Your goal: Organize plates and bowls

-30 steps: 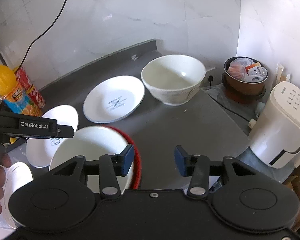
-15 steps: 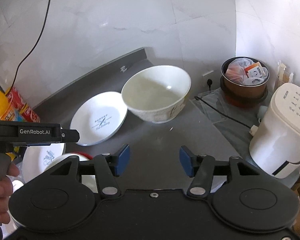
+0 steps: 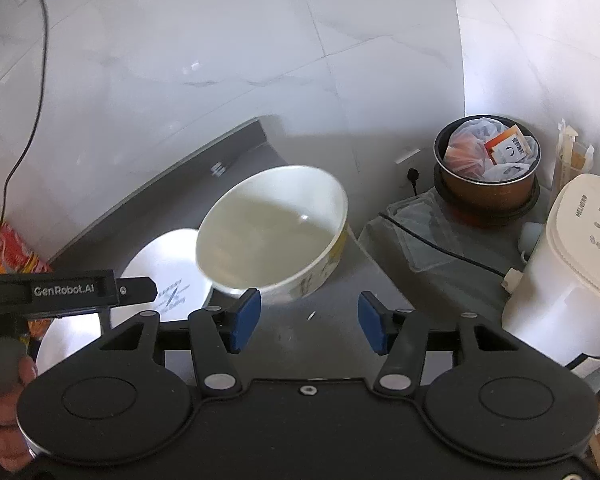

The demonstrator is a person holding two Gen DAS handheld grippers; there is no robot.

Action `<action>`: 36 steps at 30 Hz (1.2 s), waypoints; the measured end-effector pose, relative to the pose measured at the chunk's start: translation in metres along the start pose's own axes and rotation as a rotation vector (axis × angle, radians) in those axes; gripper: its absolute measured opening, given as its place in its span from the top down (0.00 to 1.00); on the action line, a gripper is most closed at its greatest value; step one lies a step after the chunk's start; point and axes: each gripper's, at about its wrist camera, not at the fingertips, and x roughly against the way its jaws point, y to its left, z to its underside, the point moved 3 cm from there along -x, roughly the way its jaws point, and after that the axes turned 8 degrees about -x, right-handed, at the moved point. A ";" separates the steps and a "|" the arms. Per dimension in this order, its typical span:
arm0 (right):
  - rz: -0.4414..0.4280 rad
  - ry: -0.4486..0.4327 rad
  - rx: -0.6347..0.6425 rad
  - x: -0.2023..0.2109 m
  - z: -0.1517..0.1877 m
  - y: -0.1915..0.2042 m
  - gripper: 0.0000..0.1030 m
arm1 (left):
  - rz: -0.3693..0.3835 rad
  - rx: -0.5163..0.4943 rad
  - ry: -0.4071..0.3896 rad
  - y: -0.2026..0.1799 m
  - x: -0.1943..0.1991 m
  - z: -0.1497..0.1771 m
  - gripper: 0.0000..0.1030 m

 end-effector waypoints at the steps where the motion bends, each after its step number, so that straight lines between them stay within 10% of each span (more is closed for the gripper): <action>1: -0.001 -0.001 -0.003 -0.003 -0.003 -0.002 0.50 | -0.001 -0.001 -0.003 -0.002 -0.003 -0.002 0.34; 36: 0.047 0.012 -0.028 -0.065 -0.028 -0.004 0.85 | 0.085 0.119 0.056 -0.008 -0.072 -0.035 0.94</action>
